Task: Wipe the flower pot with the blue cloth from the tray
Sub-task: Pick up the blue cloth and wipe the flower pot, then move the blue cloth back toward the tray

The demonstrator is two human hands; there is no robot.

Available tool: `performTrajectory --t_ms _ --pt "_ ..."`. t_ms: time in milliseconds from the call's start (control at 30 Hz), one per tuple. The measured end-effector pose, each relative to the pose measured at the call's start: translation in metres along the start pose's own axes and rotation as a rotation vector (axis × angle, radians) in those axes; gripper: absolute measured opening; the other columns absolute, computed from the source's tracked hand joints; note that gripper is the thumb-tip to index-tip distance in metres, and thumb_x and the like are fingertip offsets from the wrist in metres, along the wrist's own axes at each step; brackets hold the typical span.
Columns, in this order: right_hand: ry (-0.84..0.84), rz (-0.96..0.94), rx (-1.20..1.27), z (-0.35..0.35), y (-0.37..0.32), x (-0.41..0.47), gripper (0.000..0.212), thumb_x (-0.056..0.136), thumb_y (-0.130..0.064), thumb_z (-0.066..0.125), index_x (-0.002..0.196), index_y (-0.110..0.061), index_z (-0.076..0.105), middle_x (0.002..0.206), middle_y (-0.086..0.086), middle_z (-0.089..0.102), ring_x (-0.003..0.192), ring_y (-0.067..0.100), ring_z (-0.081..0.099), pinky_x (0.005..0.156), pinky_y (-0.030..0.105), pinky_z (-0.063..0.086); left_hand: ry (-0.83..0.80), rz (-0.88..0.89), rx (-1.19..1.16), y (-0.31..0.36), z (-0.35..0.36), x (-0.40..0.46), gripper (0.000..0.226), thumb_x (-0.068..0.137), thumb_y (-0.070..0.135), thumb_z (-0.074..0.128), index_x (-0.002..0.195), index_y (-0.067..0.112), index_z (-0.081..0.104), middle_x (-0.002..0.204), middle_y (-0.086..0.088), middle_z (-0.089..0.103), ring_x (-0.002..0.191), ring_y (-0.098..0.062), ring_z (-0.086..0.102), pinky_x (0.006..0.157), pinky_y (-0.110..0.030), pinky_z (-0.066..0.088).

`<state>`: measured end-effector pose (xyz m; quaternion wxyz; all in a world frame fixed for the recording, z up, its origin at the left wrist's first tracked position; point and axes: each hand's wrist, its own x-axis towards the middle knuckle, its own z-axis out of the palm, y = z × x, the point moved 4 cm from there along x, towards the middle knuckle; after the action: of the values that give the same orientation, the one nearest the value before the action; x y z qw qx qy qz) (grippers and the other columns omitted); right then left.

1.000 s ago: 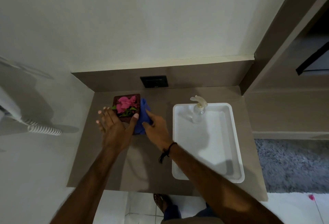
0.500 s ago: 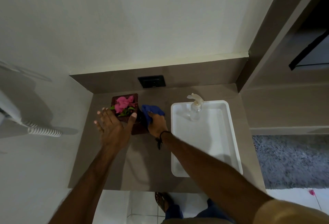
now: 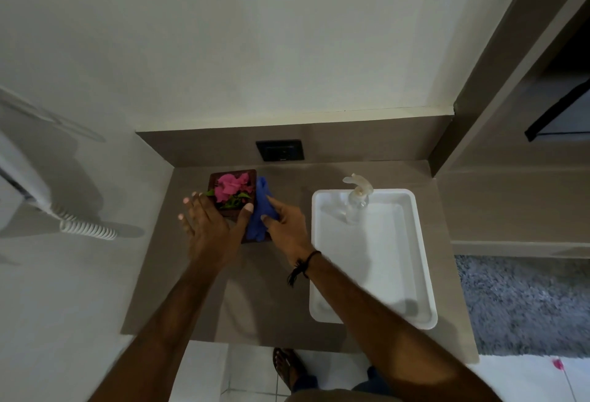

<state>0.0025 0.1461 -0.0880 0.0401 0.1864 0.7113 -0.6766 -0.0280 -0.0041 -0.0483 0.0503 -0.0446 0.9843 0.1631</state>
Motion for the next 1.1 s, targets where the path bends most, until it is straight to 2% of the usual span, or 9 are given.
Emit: performTrajectory --t_ms 100,200,333,533,733,867,967,1033,1100 --pt "-0.055 0.042 -0.211 0.007 0.018 0.004 0.037 0.095 0.001 0.052 0.131 -0.003 0.06 0.126 0.018 0.066 0.116 0.033 0.062 0.1 0.029 0.048 -0.02 0.017 0.016 -0.001 0.0 -0.001 0.119 0.076 0.086 0.025 0.155 0.001 -0.001 0.167 -0.019 0.002 0.155 -0.03 -0.008 0.122 -0.05 -0.008" --pt "-0.06 0.123 -0.257 0.006 0.026 0.02 0.038 0.1 -0.004 0.049 0.137 -0.003 0.054 0.135 0.021 0.058 0.124 0.038 0.055 0.105 0.04 0.046 -0.036 0.03 0.042 -0.002 0.001 0.001 0.124 0.07 0.091 0.014 0.155 0.002 -0.004 0.167 -0.018 -0.002 0.154 -0.029 -0.011 0.121 -0.048 -0.011" --pt "-0.058 0.126 -0.409 0.008 0.021 0.034 0.045 0.094 -0.001 0.05 0.138 -0.01 0.053 0.13 0.02 0.061 0.117 0.039 0.058 0.097 0.039 0.051 -0.042 0.029 0.072 -0.002 0.002 0.002 0.126 0.068 0.092 0.01 0.155 0.002 -0.004 0.167 -0.018 -0.002 0.154 -0.029 -0.011 0.121 -0.05 -0.01" --pt "-0.062 0.244 -0.202 0.011 0.028 0.024 0.04 0.092 -0.003 0.054 0.131 -0.008 0.061 0.13 0.015 0.064 0.117 0.034 0.061 0.093 0.034 0.053 -0.021 0.025 0.048 -0.004 0.005 0.004 0.127 0.068 0.092 0.013 0.155 0.001 -0.003 0.167 -0.019 0.0 0.155 -0.031 -0.007 0.122 -0.051 -0.006" --pt "-0.082 0.303 0.277 -0.001 -0.006 0.01 0.044 0.089 0.01 0.056 0.132 0.0 0.059 0.128 0.025 0.064 0.117 0.044 0.062 0.099 0.053 0.052 0.001 0.013 0.029 -0.005 0.006 0.003 0.125 0.07 0.091 0.016 0.155 0.002 -0.003 0.167 -0.02 0.001 0.155 -0.033 -0.005 0.121 -0.051 -0.007" --pt "-0.209 0.267 0.446 -0.027 -0.029 -0.009 0.045 0.091 0.01 0.056 0.135 0.001 0.053 0.133 0.024 0.059 0.106 0.033 0.062 0.075 0.029 0.061 -0.022 -0.006 0.027 -0.001 0.003 0.002 0.119 0.075 0.086 0.027 0.156 0.002 -0.001 0.167 -0.02 0.0 0.155 -0.034 -0.006 0.121 -0.053 -0.009" --pt "-0.173 0.225 0.378 -0.055 -0.03 -0.019 0.041 0.09 0.009 0.058 0.131 0.001 0.057 0.132 0.024 0.061 0.102 0.029 0.063 0.074 0.028 0.06 0.034 0.0 0.065 0.007 -0.007 -0.005 0.113 0.082 0.079 0.034 0.155 0.0 0.001 0.166 -0.023 -0.002 0.154 -0.037 -0.008 0.121 -0.059 -0.007" --pt "-0.181 0.234 0.337 -0.072 -0.023 -0.024 0.036 0.091 0.005 0.059 0.126 -0.002 0.06 0.129 0.022 0.063 0.103 0.028 0.065 0.082 0.034 0.059 0.183 0.113 0.07 0.02 -0.018 -0.017 0.102 0.087 0.069 0.042 0.155 -0.001 0.01 0.164 -0.027 0.006 0.153 -0.042 0.0 0.122 -0.057 -0.006" --pt "-0.211 0.264 0.351 -0.091 -0.013 -0.03 0.029 0.092 0.003 0.06 0.119 -0.006 0.063 0.123 0.019 0.066 0.102 0.028 0.067 0.083 0.036 0.06 0.29 0.327 -0.048 0.038 -0.022 -0.034 0.084 0.092 0.054 0.051 0.151 0.0 0.027 0.157 -0.027 0.029 0.146 -0.042 0.028 0.123 -0.052 0.009"
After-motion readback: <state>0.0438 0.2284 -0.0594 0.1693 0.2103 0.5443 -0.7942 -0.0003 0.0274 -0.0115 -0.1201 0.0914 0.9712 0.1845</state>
